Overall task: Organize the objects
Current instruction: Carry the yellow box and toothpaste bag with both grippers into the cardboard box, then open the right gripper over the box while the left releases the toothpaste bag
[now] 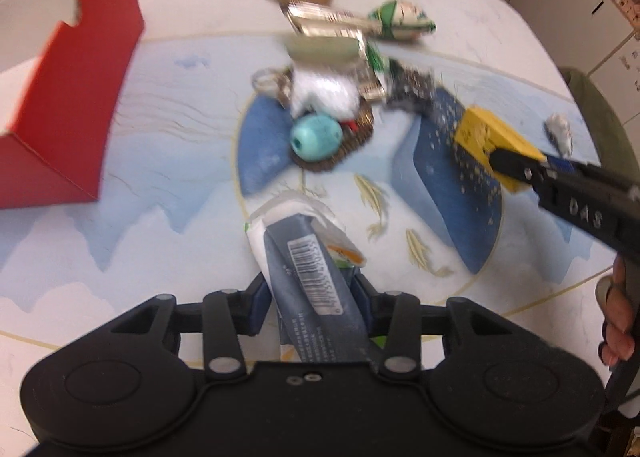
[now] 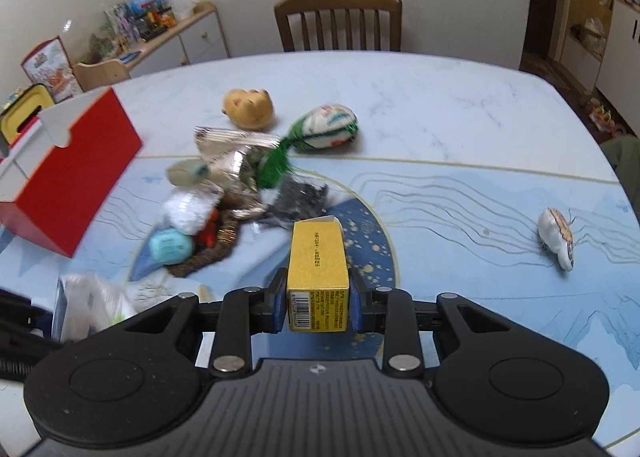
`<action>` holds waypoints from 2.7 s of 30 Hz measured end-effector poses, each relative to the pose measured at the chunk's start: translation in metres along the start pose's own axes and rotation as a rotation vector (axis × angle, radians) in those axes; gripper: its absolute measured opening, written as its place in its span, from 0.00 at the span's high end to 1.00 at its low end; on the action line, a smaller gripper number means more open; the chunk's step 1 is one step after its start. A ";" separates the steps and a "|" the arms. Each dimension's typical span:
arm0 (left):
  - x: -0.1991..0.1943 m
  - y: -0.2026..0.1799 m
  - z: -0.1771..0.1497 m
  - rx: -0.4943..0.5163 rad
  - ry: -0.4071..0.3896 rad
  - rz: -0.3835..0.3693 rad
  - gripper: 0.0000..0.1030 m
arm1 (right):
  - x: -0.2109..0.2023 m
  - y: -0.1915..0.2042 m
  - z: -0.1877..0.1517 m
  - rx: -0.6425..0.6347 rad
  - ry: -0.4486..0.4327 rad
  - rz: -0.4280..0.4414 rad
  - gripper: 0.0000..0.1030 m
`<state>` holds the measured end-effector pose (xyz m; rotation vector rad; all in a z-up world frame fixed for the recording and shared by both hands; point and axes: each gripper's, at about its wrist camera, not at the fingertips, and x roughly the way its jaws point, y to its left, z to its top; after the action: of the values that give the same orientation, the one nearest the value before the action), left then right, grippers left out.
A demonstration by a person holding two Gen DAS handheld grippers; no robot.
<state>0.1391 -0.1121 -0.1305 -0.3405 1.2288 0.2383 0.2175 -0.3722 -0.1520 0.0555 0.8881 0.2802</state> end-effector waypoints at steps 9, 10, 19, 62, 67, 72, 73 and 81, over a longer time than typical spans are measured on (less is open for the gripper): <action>-0.039 0.039 0.003 0.023 -0.044 -0.049 0.59 | -0.037 0.044 0.008 0.005 -0.054 0.008 0.72; -0.045 0.045 0.003 0.029 -0.044 -0.057 0.59 | -0.041 0.051 0.011 0.007 -0.061 0.013 0.72; -0.098 0.104 0.016 0.054 -0.119 -0.075 0.59 | -0.061 0.138 0.037 -0.011 -0.132 0.058 0.72; -0.033 0.308 0.127 0.079 0.021 0.270 0.56 | 0.140 0.357 0.105 -0.247 0.121 0.056 0.72; -0.022 0.311 0.131 0.072 0.058 0.265 0.56 | 0.154 0.363 0.107 -0.275 0.183 0.051 0.72; -0.015 0.312 0.133 0.074 0.083 0.260 0.58 | 0.159 0.366 0.107 -0.299 0.218 0.053 0.72; -0.014 0.312 0.133 0.076 0.087 0.259 0.58 | 0.160 0.366 0.108 -0.299 0.226 0.055 0.72; -0.014 0.312 0.132 0.076 0.090 0.249 0.40 | 0.161 0.365 0.110 -0.307 0.253 0.067 0.71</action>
<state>0.1378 0.2269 -0.1173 -0.1324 1.3662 0.3921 0.3188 0.0289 -0.1444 -0.2399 1.0860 0.4908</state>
